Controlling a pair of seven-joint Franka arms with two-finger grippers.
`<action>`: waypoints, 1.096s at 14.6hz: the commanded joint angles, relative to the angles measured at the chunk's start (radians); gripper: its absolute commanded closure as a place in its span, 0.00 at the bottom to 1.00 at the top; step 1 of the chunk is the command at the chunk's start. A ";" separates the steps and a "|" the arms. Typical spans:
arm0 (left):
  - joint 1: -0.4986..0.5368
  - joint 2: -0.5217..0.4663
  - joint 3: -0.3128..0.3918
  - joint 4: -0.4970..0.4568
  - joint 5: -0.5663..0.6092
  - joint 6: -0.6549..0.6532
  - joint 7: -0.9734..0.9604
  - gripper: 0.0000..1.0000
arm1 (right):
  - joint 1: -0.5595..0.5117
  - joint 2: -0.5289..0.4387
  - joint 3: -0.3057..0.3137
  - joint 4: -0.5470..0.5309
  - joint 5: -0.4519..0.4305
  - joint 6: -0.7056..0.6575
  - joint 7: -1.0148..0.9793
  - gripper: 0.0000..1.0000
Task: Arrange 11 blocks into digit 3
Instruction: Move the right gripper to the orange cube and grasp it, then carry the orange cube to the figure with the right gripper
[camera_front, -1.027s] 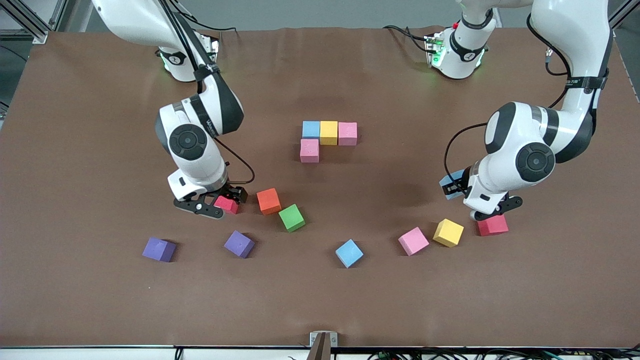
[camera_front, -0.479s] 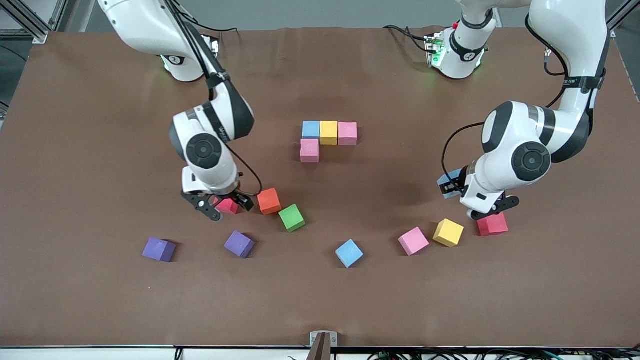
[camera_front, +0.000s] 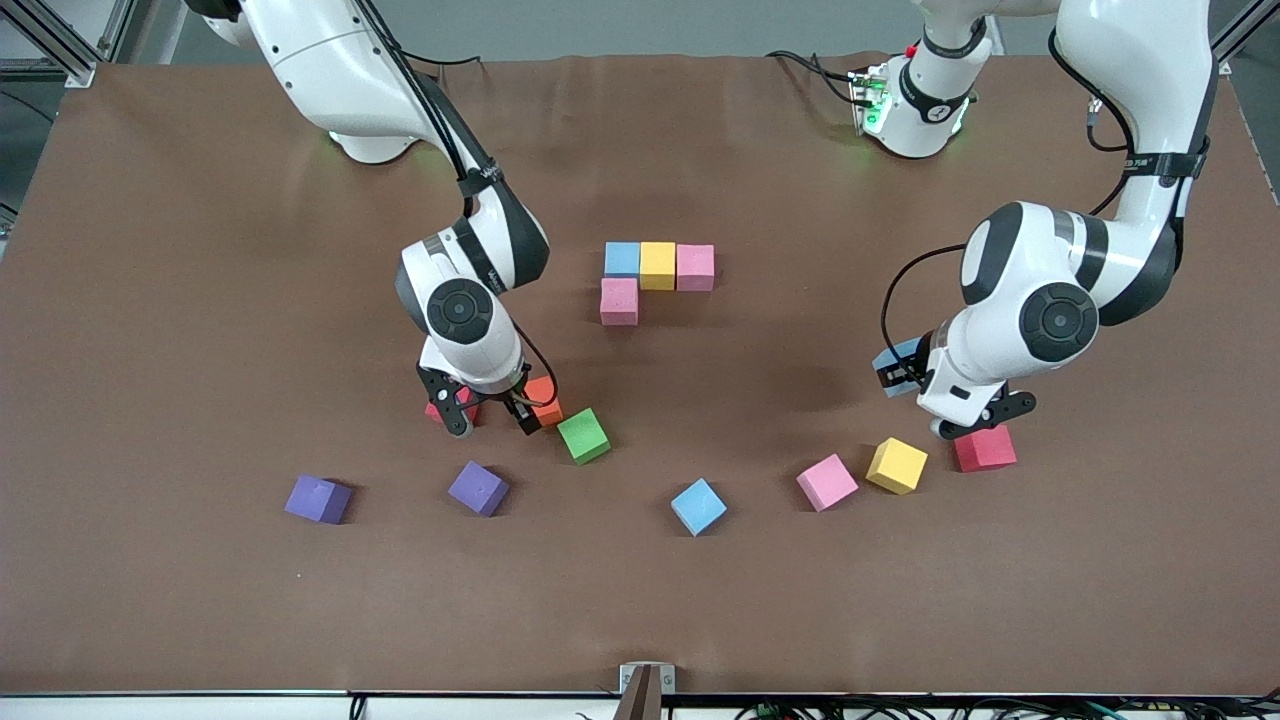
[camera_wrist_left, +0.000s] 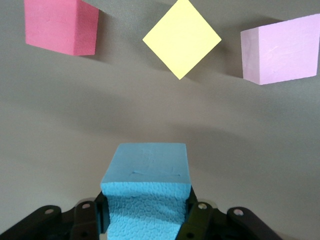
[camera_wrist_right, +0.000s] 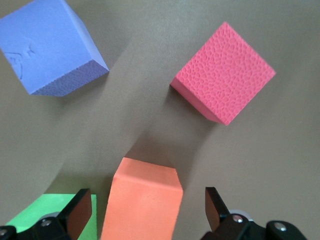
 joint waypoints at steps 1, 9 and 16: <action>-0.003 0.004 0.002 0.016 0.001 -0.019 -0.009 0.80 | 0.007 0.035 -0.003 0.021 0.043 0.043 0.053 0.00; -0.001 0.004 0.002 0.011 0.001 -0.019 -0.009 0.80 | 0.021 0.058 -0.001 0.018 0.053 0.057 0.051 0.15; -0.003 0.004 0.002 0.011 0.001 -0.019 -0.010 0.80 | 0.019 0.054 0.002 0.014 0.053 0.039 -0.064 0.89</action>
